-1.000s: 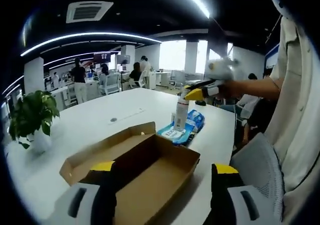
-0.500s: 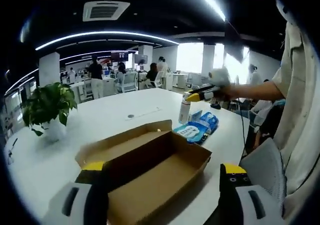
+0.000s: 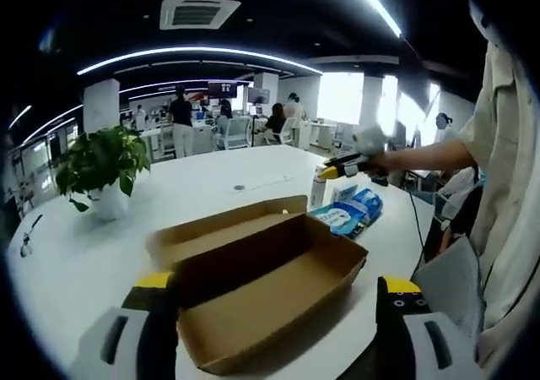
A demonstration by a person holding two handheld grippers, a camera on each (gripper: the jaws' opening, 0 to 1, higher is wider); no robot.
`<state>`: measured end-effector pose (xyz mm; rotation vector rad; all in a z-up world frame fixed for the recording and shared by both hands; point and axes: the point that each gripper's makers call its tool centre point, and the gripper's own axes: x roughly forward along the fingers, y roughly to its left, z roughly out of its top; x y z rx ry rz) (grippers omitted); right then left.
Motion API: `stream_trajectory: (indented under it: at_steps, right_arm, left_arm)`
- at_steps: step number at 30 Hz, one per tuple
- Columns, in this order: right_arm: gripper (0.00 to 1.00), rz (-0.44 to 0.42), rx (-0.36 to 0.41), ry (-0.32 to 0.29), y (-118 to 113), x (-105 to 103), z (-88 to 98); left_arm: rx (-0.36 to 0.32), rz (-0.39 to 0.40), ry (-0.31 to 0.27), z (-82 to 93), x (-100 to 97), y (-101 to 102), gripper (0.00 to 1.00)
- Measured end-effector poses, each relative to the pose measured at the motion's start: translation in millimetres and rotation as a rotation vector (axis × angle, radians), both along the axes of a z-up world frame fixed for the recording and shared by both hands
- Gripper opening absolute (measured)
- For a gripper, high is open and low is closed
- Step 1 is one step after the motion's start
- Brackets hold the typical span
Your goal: Operate the shoe box by opening the lid, removing the specified soft item, and placing it in the target area until the item is outside and the box remains undamaged.
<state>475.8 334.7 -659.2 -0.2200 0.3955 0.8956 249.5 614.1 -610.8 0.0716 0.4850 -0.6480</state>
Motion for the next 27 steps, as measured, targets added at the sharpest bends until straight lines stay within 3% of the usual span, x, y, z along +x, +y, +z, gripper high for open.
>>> stream_trajectory:
  at_steps: [14, 23, 27]
  right_arm:
    - [0.2, 0.019, -0.068, 0.01, -5.6, 8.1, -30.6]
    - [0.2, 0.014, -0.059, 0.007, -7.6, 6.9, -29.7]
    - [0.2, 0.015, -0.066, 0.012, -0.5, -5.4, -23.0]
  left_arm:
    - [0.033, 0.019, 0.038, -11.9, -4.4, 6.4, 0.97]
    - [0.043, 0.024, 0.048, -17.2, -7.6, 6.6, 0.95]
    - [0.053, 0.036, 0.038, -17.0, -6.7, 9.6, 0.92]
